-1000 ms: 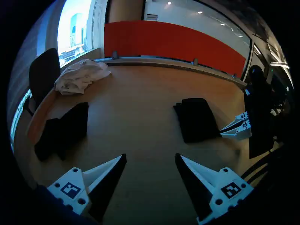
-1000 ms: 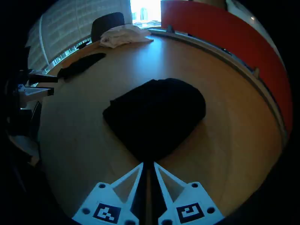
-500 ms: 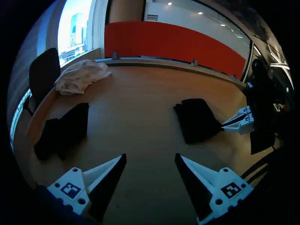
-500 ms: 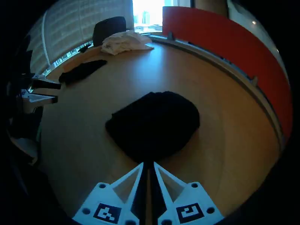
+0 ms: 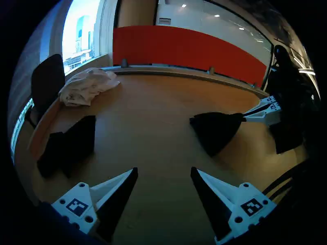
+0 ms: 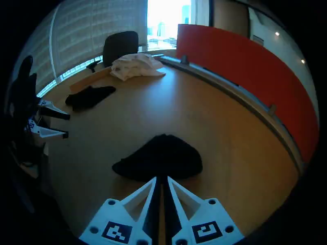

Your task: Fold towel

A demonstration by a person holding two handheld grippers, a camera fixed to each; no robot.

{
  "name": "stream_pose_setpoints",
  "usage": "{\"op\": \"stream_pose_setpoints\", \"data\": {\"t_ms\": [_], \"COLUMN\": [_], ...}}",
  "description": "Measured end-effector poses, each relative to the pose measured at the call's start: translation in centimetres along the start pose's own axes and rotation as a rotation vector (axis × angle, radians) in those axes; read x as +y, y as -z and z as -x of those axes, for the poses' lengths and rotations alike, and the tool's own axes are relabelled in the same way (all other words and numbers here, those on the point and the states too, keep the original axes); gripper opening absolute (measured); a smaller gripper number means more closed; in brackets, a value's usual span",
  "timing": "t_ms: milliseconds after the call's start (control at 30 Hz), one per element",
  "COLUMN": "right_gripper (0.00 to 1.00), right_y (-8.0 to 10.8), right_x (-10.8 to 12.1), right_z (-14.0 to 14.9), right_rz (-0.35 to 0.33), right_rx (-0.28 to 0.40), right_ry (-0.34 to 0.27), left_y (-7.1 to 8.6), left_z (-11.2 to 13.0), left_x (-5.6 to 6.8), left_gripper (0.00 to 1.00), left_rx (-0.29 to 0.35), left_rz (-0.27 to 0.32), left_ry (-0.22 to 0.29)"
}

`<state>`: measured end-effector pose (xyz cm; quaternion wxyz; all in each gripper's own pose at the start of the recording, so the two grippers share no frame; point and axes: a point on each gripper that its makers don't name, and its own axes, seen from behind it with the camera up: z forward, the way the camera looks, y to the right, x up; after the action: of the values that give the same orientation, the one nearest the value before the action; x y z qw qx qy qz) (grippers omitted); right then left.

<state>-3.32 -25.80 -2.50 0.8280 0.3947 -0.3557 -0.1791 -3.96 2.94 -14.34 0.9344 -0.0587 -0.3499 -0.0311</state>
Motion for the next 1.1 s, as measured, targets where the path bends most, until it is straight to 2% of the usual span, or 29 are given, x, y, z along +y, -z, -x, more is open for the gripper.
{"op": "stream_pose_setpoints", "data": {"t_ms": [467, 1100], "right_gripper": [0.04, 0.04], "right_y": [2.5, 4.6], "right_x": [1.1, 2.8], "right_z": [-6.9, -8.4], "right_rz": [0.016, 0.046], "right_rx": [0.096, 0.121], "right_ry": [0.064, 0.049], "left_y": [0.0, -0.2], "left_z": [-0.9, -1.7], "left_x": [0.0, 0.4], "left_gripper": [0.96, 0.96], "left_rx": [0.017, 0.027], "left_rz": [0.002, 0.014], "left_ry": [0.002, -0.006]}}
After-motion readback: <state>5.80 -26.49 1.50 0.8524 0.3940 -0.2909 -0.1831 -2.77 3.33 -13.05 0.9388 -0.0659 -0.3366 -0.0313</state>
